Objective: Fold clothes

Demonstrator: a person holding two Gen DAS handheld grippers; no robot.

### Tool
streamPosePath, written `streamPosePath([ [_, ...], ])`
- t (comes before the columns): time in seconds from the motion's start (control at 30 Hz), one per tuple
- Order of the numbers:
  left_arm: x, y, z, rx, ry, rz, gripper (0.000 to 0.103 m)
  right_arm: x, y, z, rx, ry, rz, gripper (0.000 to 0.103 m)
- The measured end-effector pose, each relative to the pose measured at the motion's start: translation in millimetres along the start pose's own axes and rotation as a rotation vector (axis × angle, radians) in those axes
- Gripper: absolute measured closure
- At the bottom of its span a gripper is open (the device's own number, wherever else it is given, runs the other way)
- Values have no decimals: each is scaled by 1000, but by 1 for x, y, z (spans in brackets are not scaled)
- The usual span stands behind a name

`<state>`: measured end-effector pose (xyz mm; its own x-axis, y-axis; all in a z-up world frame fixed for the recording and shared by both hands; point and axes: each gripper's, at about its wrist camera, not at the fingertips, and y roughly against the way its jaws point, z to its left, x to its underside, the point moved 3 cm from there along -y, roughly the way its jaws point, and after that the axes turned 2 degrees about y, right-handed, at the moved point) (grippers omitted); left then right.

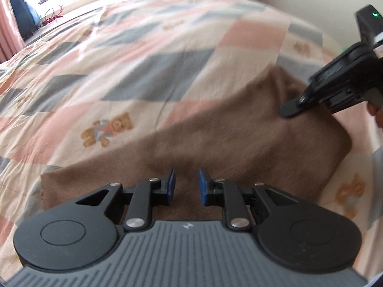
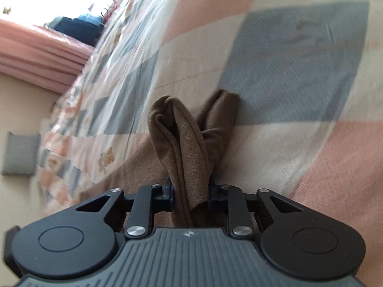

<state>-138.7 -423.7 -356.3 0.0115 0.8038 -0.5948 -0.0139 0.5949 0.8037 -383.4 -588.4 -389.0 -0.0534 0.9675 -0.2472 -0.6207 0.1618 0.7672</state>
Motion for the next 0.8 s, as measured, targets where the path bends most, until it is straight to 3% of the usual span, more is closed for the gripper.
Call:
streamPosePath([
  [0.07,2,11,17,3,54,-2,84,-3,5,35,142,96,7,82],
  [0.2,13,41,86,45,276,-3,84,7,14,126,362,327,-49,82],
  [0.3,27,64,148,72,428,-6,84,34,10,195,419,461,-100,82],
  [0.43,47,85,219,77,537,-9,86,76,-37,278,461,611,-111,82],
  [0.53,60,87,253,137,585,13,86,112,-85,319,484,689,-98,80],
  [0.6,68,84,265,198,621,25,86,137,-120,328,480,728,-81,64],
  [0.67,73,81,270,269,666,32,86,158,-148,325,448,736,-25,30],
  [0.73,73,76,268,344,705,34,86,168,-151,321,366,718,-22,6],
  [0.8,68,70,261,425,734,36,85,164,-134,312,246,645,-35,5],
])
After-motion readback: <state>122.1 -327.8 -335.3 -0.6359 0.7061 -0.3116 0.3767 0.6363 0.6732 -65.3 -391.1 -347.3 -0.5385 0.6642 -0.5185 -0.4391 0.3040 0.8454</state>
